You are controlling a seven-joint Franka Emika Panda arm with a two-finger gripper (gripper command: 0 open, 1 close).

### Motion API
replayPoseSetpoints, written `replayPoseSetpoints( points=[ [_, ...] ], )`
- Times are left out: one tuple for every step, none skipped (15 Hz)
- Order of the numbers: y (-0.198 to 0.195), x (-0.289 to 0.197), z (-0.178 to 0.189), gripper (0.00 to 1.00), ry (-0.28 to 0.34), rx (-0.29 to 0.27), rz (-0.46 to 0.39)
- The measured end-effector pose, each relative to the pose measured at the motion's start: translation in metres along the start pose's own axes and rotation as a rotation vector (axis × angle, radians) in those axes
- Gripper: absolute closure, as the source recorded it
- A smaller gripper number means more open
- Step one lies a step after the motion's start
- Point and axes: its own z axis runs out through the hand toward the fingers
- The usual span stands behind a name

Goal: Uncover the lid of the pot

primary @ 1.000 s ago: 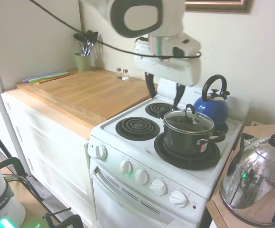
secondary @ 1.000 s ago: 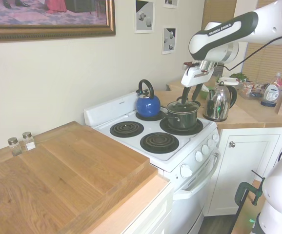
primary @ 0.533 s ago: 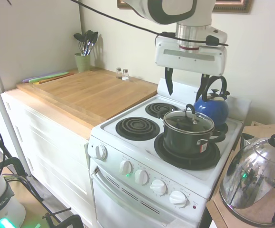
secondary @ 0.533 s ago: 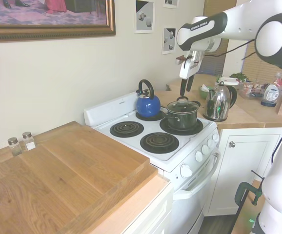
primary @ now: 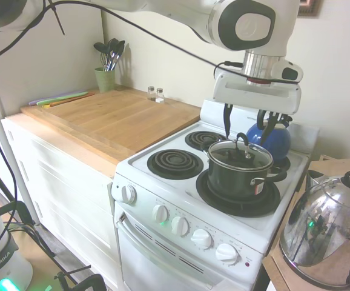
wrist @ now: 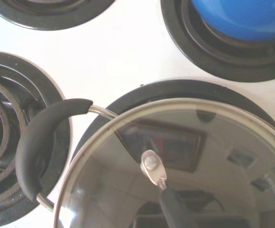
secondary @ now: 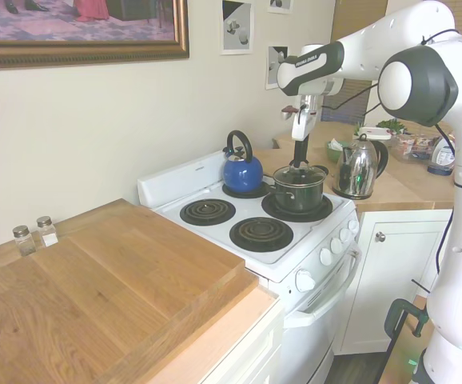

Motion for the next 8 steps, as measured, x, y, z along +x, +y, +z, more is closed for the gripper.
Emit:
replayPoseSetpoints(
  points=[
    [-0.0016, 0.0005, -0.0009, 1.0, 0.002, 0.0, -0.003],
    [-0.0026, 0.0008, -0.0013, 1.0, 0.003, 0.0, -0.005],
    [-0.0038, 0.0011, -0.0013, 1.0, 0.004, 0.0, -0.007],
    [-0.0047, 0.0012, -0.0012, 1.0, 0.004, 0.0, -0.009],
    [-0.0054, 0.0013, -0.0011, 1.0, 0.004, 0.0, -0.01],
    [-0.006, 0.0013, -0.0011, 1.0, 0.004, -0.001, -0.012],
    [-0.0065, 0.0014, -0.0011, 1.0, 0.004, -0.001, -0.013],
    [-0.0066, 0.0015, -0.0012, 1.0, 0.004, -0.001, -0.013]
  ],
)
